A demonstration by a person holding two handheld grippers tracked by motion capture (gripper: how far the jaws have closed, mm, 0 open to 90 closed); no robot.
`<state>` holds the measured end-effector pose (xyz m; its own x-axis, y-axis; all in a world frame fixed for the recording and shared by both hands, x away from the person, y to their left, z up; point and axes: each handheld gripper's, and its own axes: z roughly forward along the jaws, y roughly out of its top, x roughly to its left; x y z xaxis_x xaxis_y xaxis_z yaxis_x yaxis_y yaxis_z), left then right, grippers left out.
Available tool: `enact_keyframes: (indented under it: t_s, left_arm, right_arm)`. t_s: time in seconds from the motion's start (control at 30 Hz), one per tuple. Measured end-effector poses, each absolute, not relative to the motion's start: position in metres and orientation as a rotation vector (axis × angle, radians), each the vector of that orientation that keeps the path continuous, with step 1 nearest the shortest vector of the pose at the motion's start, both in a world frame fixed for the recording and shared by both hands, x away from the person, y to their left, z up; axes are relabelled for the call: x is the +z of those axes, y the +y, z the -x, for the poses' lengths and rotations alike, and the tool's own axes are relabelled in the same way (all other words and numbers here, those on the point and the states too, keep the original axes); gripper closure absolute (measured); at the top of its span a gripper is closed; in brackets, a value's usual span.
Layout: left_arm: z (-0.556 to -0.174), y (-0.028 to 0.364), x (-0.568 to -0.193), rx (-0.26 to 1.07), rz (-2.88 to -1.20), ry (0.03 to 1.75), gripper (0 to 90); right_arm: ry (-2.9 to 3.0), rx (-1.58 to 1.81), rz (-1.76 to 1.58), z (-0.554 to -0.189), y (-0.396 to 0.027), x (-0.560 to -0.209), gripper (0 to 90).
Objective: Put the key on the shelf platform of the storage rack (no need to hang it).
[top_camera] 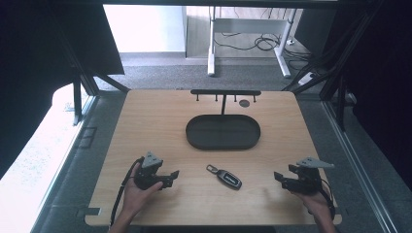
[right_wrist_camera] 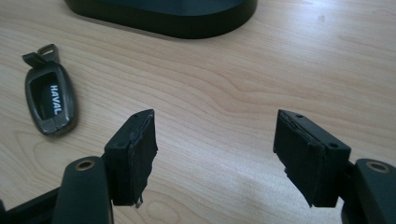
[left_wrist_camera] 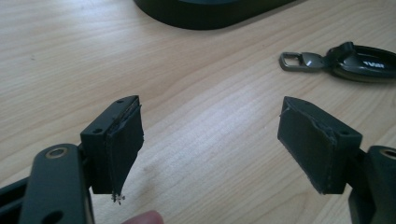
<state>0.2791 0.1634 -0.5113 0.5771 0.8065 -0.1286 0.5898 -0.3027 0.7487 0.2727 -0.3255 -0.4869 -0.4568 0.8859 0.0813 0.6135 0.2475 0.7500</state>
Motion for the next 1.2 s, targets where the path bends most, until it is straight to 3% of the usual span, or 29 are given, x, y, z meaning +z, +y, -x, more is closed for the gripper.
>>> enact_keyframes:
  t_s: [0.3,0.53,1.2]
  left_arm:
    - [-0.270,0.167,-0.502,0.354,-2.027,1.062,21.3]
    - [-0.264,0.166,-0.500,0.363,-2.060,1.066,21.9]
    - [-0.265,0.167,-0.498,0.366,-2.097,1.047,22.5]
  right_arm:
    - [2.346,0.949,-1.269,-0.278,-0.297,-0.448,29.7]
    - [2.450,0.894,-1.177,-0.279,-0.272,-0.437,30.0]
    - [2.713,0.677,-0.947,-0.303,-0.179,-0.445,31.1]
